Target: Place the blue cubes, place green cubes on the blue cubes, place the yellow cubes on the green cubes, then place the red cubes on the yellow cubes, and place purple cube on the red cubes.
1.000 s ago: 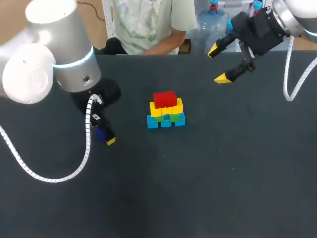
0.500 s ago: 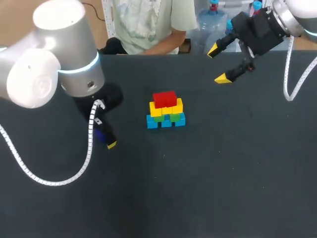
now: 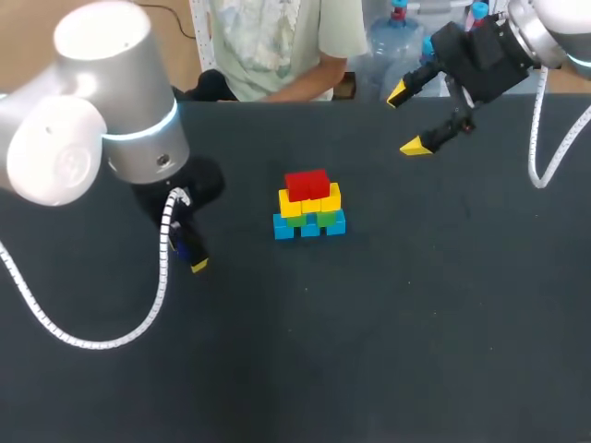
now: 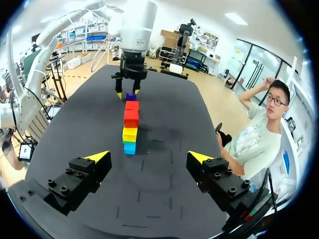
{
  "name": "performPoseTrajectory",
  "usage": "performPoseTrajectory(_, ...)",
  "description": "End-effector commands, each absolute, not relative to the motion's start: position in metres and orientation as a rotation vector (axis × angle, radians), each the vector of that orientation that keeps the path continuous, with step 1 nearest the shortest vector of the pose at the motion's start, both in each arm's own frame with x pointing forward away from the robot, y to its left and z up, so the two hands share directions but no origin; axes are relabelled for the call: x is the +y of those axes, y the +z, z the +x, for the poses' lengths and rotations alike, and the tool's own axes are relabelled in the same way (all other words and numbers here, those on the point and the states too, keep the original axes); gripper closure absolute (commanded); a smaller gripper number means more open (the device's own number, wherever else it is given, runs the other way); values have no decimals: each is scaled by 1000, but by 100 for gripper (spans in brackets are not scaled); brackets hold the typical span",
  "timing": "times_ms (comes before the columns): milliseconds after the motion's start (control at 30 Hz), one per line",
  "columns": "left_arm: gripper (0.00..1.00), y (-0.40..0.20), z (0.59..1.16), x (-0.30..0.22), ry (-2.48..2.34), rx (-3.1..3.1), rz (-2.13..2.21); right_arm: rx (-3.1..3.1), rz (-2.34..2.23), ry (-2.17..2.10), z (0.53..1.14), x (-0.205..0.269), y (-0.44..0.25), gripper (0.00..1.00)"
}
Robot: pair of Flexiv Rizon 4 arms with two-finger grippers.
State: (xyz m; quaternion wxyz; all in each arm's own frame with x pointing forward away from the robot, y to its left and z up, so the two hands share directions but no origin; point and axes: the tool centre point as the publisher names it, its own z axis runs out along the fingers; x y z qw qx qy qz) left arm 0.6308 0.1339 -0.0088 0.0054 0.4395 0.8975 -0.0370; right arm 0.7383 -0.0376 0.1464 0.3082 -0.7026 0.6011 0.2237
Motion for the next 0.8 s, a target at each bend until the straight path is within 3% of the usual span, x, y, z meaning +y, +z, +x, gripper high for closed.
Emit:
performPoseTrajectory(33, 100, -13, 631, 137, -134, 2804, 1386, 1590, -1856, 589, 738, -37, 146, 0)
performPoseTrajectory(367, 100, -11, 636, 134, -116, 2790, 1418, 1590, -1856, 589, 738, -37, 146, 0)
performPoseTrajectory(400, 89, -11, 636, 134, -107, 2790, 1419, 1590, -1856, 589, 738, -37, 146, 0)
performPoseTrajectory(433, 55, -10, 636, 133, -93, 2798, 1415, 1590, -1856, 589, 738, -37, 146, 0)
performPoseTrajectory(467, 0, -10, 636, 133, -97, 2797, 1420, 1590, -1856, 589, 738, -37, 146, 0)
performPoseTrajectory(800, 0, -10, 639, 131, -103, 2787, 1423, 1590, -1856, 589, 738, -37, 146, 0)
